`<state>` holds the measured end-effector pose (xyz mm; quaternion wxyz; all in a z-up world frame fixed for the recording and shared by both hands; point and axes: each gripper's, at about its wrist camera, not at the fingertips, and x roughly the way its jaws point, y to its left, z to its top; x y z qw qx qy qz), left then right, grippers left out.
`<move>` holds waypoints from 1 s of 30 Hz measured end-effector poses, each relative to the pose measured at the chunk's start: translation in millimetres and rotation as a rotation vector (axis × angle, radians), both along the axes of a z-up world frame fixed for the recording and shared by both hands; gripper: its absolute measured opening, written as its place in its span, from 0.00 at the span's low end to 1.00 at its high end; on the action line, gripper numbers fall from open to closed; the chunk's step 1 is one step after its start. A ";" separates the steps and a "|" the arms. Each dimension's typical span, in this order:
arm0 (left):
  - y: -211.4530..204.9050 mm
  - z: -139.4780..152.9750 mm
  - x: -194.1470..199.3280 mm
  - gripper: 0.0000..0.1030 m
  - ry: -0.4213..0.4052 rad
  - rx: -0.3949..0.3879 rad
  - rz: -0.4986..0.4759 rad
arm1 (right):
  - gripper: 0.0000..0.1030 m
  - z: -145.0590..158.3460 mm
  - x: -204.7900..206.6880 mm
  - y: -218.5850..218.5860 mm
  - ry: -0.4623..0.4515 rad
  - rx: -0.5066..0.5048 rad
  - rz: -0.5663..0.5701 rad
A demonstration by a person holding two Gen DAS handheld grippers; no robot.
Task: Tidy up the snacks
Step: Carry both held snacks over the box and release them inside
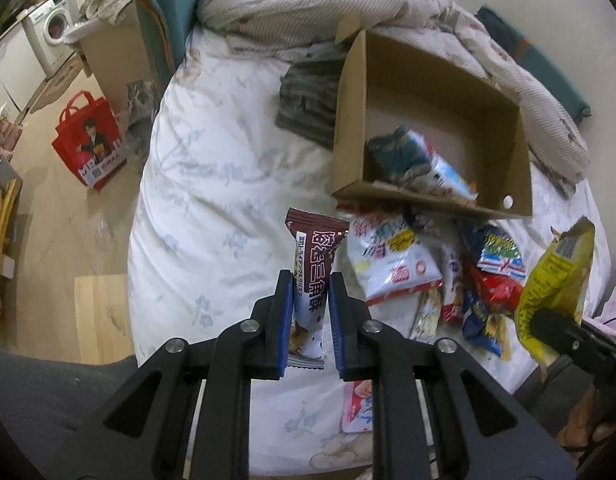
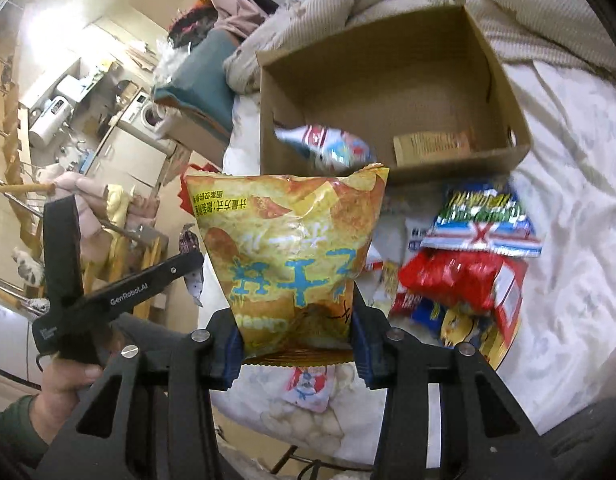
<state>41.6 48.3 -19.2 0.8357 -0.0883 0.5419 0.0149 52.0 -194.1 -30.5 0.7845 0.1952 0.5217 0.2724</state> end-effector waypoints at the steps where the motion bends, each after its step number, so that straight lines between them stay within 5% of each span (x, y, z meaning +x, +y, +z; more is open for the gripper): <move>1: -1.7 3.0 1.8 0.14 -0.007 -0.001 -0.005 | 0.45 2.5 2.6 -2.5 -0.004 0.003 -0.004; 19: -44.7 34.4 88.9 0.14 -0.098 0.019 -0.086 | 0.45 34.2 87.9 -53.5 -0.098 -0.026 -0.129; 30: -66.1 1.6 135.2 0.14 -0.058 0.038 -0.121 | 0.45 -2.5 145.7 -69.9 -0.013 -0.077 -0.192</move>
